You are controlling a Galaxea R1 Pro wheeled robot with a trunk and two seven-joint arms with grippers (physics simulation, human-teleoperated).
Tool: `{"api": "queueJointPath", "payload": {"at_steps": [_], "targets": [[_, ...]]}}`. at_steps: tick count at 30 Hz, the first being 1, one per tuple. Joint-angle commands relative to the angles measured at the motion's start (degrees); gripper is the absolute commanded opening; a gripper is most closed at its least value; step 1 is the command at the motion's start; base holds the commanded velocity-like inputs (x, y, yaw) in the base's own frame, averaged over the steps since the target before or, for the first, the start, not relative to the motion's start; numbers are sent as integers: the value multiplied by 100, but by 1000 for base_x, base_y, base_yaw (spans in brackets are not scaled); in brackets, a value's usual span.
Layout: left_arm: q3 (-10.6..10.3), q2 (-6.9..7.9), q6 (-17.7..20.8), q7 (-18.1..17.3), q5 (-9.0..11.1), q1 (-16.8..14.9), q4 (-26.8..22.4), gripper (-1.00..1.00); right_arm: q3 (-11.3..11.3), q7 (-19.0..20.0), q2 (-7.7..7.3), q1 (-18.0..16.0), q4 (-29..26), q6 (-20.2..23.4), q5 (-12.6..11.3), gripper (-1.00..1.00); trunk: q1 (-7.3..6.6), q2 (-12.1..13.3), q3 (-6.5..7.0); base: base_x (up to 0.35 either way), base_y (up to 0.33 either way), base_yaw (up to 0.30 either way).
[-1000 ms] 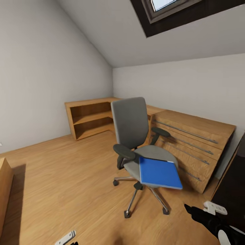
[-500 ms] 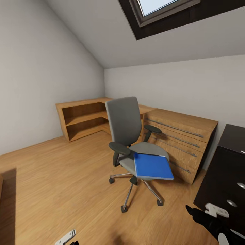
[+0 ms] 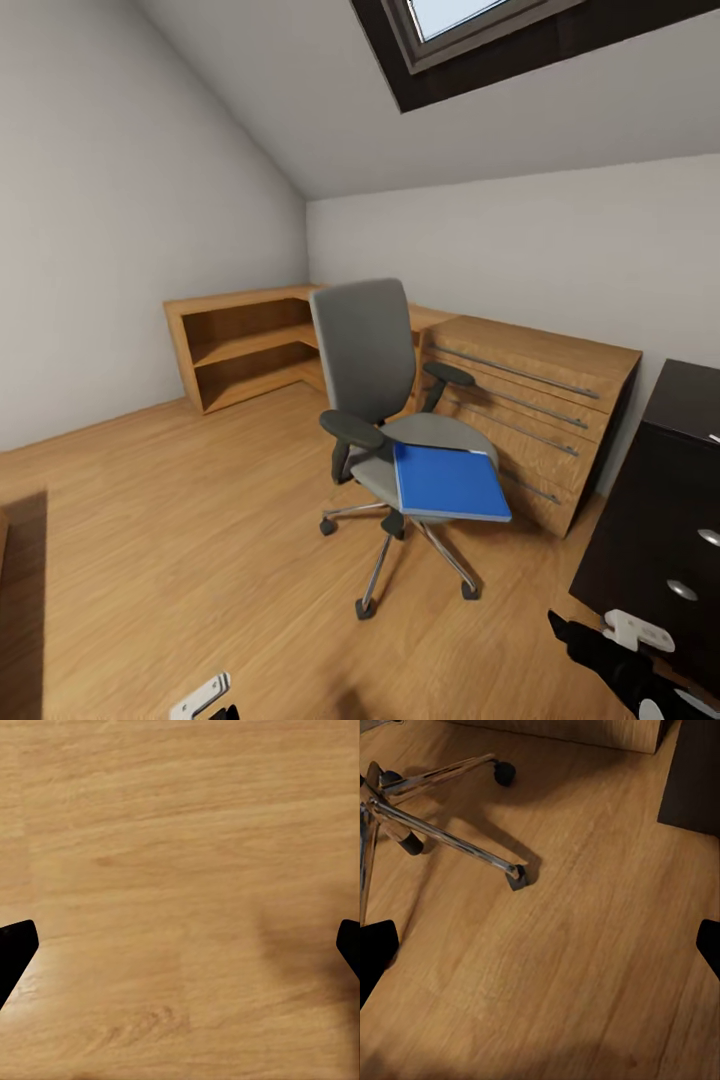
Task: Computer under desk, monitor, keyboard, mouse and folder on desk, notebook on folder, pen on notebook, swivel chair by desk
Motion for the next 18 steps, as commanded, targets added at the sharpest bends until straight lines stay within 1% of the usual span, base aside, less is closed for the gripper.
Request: {"api": "queueJointPath", "payload": {"at_steps": [1, 4, 5, 6, 10, 12, 13, 18], "targets": [[-27, 0, 21, 31, 28, -2, -13, 100, -10, 5, 2, -3, 203, -204, -25, 100, 22, -44, -24, 0, 0, 0], [-37, -4, 22, 21, 28, -2, -42, 100, -27, 6, -3, -3, 513, -560, -46, 100, 87, -165, -78, 0, 0, 0], [-39, -5, 24, 19, 29, -2, -74, 100, -49, 8, -4, -3, 599, -666, -53, 100, 109, -205, -96, 0, 0, 0], [-61, -6, 29, 19, 31, -2, -171, 100, -119, 14, -4, -7, 733, -847, -82, 100, 131, -245, -114, 0, 0, 0], [-209, 0, 46, 26, 37, -2, -371, 100, -256, 23, -1, -15, 882, -1067, -228, 100, 219, -405, -186, 0, 0, 0], [-282, 7, 59, 30, 38, -2, -451, 100, -292, 30, -1, -22, 922, -1121, -355, 100, 263, -485, -222, 0, 0, 0], [-335, 14, 76, 33, 39, -2, -549, 100, -315, 41, -2, -33, 950, -1154, -517, 100, 285, -525, -240, 0, 0, 0], [-401, 23, 150, 43, 41, -2, -965, 100, -343, 66, -15, -85, 1017, -1173, -988, 100, 395, -726, -330, 0, 0, 0]]}}
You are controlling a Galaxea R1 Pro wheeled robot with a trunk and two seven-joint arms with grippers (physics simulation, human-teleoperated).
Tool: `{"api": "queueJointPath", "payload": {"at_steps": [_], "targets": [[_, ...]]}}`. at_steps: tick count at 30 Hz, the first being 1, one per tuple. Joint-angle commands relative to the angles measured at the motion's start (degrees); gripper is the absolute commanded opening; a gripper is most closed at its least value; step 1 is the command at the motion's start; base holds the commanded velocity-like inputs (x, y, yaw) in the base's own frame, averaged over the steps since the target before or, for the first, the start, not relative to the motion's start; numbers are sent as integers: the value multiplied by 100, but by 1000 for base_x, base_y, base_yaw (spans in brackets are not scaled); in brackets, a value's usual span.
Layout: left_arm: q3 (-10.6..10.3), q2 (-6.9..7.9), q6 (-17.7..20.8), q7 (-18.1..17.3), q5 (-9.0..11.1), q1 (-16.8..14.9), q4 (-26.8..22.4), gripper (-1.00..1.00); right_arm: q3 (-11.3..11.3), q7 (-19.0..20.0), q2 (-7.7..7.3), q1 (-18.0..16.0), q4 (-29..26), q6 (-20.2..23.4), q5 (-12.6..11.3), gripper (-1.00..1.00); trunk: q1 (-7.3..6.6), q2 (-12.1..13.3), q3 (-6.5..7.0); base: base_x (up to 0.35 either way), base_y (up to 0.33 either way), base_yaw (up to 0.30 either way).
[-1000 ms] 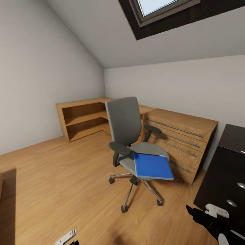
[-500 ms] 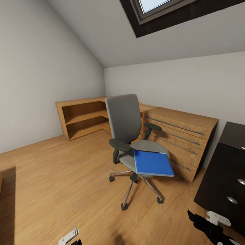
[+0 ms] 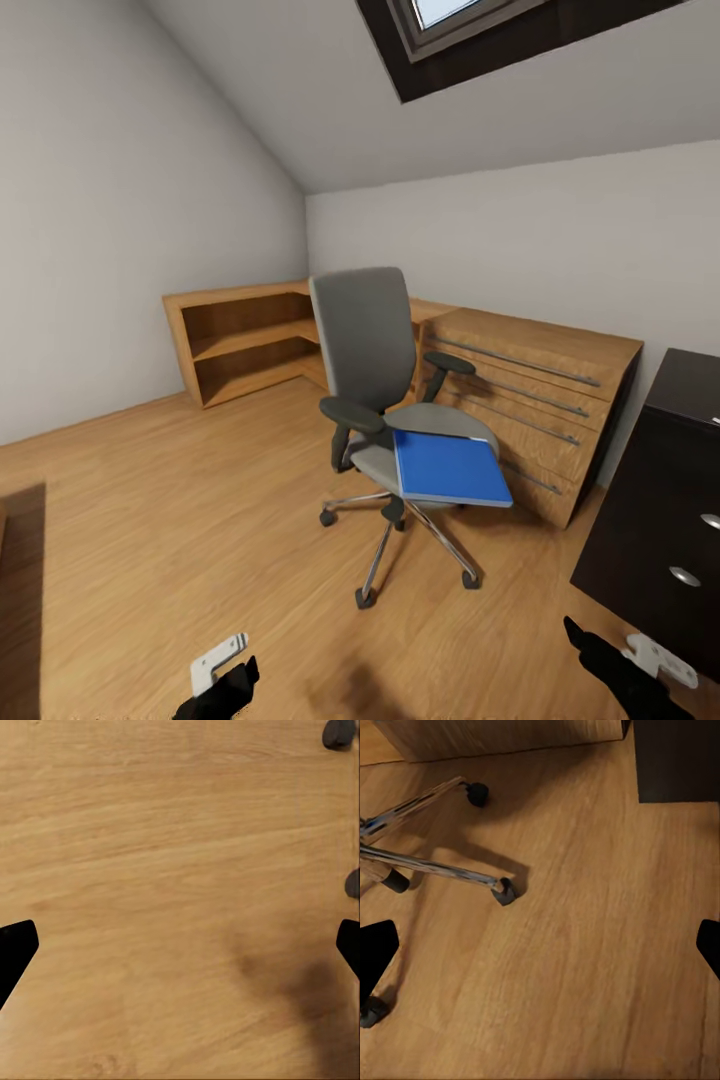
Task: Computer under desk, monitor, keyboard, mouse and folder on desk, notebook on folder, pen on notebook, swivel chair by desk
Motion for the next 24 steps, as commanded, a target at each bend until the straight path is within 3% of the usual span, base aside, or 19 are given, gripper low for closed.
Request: {"api": "queueJointPath", "payload": {"at_steps": [1, 4, 8, 9, 12, 14, 15, 18, 20, 24], "targets": [[-16, 5, 73, 41, 31, -2, -129, 100, -15, 26, -11, -31, 20, 34, -127, 100, 21, -44, -25, 0, 0, 0], [-27, 6, 409, 49, 44, -2, -535, 100, -20, 64, -98, -179, 139, 42, -376, 100, 87, -164, -78, 0, 0, 0], [-13, -1, 1522, 63, 80, -2, -1274, 100, -32, 228, -315, -628, 566, 178, -797, 100, 175, -325, -150, 0, 0, 0], [-12, -5, 2016, 73, 120, -4, -1560, 100, -39, 325, -422, -870, 791, 353, -1025, 100, 197, -365, -168, 0, 0, 0], [-8, -8, 2572, 85, 233, -7, -1966, 100, -45, 472, -628, -1267, 1182, 714, -1442, 100, 263, -485, -222, 0, 0, 0], [4, -9, 2789, 95, 345, -7, -2214, 100, -48, 559, -767, -1527, 1494, 954, -1756, 100, 268, -488, -266, 0, 0, 0], [12, -10, 2932, 108, 473, -5, -2451, 100, -49, 644, -884, -1772, 1809, 1165, -2076, 100, 271, -489, -289, 0, 0, 0], [23, -5, 3084, 121, 690, -3, -2864, 100, -50, 765, -1052, -2200, 2305, 1444, -2603, 100, 278, -493, -355, 0, 0, 0], [32, -4, 3135, 125, 779, -3, -3038, 100, -47, 809, -1112, -2409, 2496, 1551, -2850, 100, 284, -496, -399, 0, 0, 0], [82, -14, 3171, 128, 843, -2, -3160, 100, -22, 950, -1135, -2557, 2634, 1641, -3031, 100, 294, -501, -488, 0, 0, 0]]}}
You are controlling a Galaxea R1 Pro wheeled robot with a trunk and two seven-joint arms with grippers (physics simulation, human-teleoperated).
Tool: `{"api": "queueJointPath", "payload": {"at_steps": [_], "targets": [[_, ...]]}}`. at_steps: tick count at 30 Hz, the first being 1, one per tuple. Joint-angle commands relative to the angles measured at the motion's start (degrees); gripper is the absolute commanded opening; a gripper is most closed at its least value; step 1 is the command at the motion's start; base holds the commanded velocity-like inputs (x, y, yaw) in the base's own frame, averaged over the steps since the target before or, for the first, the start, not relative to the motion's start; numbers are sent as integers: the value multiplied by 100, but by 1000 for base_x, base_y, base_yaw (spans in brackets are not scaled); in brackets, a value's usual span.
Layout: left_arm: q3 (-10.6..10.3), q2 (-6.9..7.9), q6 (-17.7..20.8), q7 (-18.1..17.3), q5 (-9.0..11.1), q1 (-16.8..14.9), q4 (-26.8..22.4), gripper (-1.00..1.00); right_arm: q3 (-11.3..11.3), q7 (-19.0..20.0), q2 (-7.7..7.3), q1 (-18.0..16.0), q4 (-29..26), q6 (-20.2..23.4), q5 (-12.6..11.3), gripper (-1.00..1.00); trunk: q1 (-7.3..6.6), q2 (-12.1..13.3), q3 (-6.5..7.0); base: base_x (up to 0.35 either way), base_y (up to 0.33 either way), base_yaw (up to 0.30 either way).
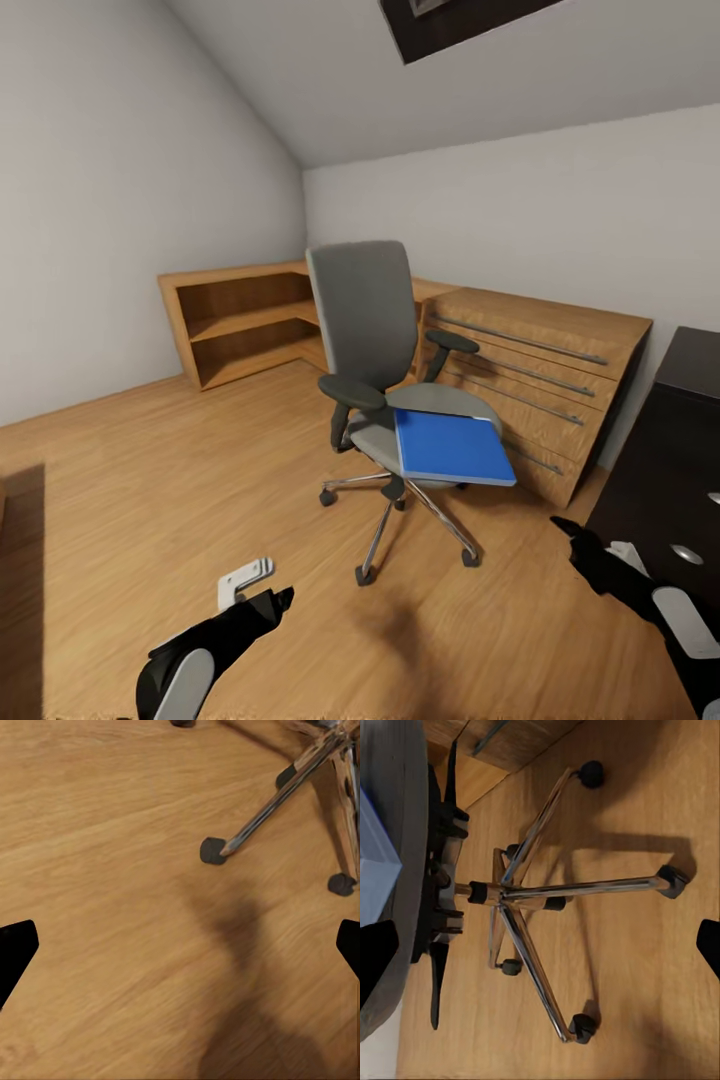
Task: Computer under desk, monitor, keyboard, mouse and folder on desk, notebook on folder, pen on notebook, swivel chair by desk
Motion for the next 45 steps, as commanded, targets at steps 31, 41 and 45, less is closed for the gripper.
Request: {"api": "queueJointPath", "payload": {"at_steps": [31, 41, 45], "targets": [[23, 29, 17, 50, 67, -3, 12, 100, 130, 1271, 250, -60, 120, 192, -249, 100, 60, -35, -538, 0, 0, 0], [23, 39, 17, 33, 67, -3, 94, 100, 133, 2040, 238, -60, 133, 216, -241, 100, 60, -35, -538, 0, 0, 0], [23, 39, 17, 33, 67, -3, 126, 100, 134, 2295, 233, -60, 140, 227, -232, 100, 60, -35, -538, 0, 0, 0]]}}
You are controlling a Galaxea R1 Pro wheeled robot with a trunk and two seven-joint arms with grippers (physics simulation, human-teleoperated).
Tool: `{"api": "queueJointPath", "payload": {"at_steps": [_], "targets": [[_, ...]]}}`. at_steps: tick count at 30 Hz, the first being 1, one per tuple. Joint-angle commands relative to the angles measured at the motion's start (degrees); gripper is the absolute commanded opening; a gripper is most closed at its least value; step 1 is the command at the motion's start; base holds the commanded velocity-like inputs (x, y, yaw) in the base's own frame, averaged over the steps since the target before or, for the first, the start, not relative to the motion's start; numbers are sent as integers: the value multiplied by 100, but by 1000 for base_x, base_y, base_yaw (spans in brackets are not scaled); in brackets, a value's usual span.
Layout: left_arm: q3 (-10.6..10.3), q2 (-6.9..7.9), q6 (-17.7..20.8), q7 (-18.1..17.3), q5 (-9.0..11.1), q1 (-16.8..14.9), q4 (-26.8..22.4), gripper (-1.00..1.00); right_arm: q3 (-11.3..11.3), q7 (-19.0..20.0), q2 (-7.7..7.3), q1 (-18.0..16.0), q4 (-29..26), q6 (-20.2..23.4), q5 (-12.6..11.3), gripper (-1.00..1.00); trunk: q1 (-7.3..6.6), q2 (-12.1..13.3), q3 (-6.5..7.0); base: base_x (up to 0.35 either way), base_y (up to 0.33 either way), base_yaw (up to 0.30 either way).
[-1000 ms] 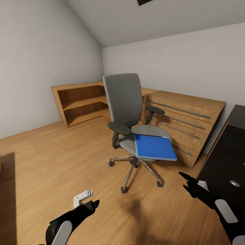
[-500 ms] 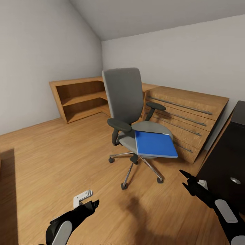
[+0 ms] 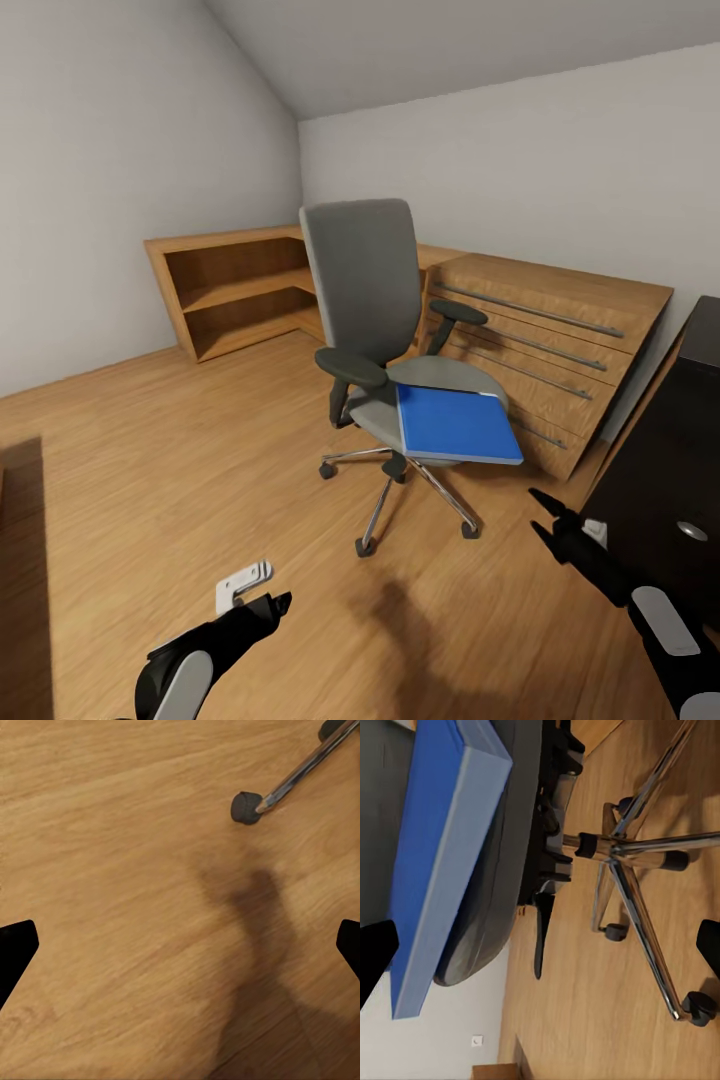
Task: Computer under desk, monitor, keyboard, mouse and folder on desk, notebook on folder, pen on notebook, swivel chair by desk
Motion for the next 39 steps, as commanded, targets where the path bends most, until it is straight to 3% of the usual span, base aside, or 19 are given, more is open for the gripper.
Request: {"api": "queueJointPath", "payload": {"at_steps": [1, 8, 39], "targets": [[-3, 1, 8, 57, 60, -3, -4, 100, -13, 41, 0, -4, 3, 42, -24, 100, -1, -2, -5, 0, 0, 0], [-3, 0, 8, 57, 60, -4, 37, 100, -13, 540, -5, -4, 5, 46, -15, 100, -1, -2, -5, 43, 0, 0], [6, 16, 8, 48, 60, -3, 123, 100, -13, 602, -19, -4, 9, 41, -4, 100, -1, -2, -5, 114, 0, 0]]}}
